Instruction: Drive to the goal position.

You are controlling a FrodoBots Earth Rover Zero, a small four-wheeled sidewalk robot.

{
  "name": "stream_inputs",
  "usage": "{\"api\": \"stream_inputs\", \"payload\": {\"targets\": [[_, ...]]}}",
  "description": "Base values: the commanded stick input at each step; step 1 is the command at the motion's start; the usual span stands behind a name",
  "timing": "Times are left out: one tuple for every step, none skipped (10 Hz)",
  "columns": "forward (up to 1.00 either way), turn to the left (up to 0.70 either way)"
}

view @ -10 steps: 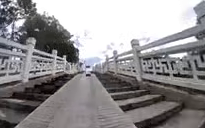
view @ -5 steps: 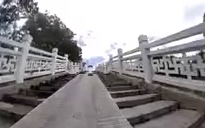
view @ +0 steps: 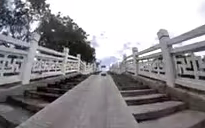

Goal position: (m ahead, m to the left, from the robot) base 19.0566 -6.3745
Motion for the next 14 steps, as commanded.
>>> {"api": "stream_inputs", "payload": {"targets": [[0.70, 0.14], [0.00, 0.70], [0.00, 0.70], [0.00, 0.70], [0.00, 0.70], [0.00, 0.47], [0.00, 0.05], [0.00, 0.00], [0.00, 0.00], [0.00, 0.00], [0.00, 0.00], [0.00, 0.00], [0.00, 0.00], [0.00, 0.00]]}}
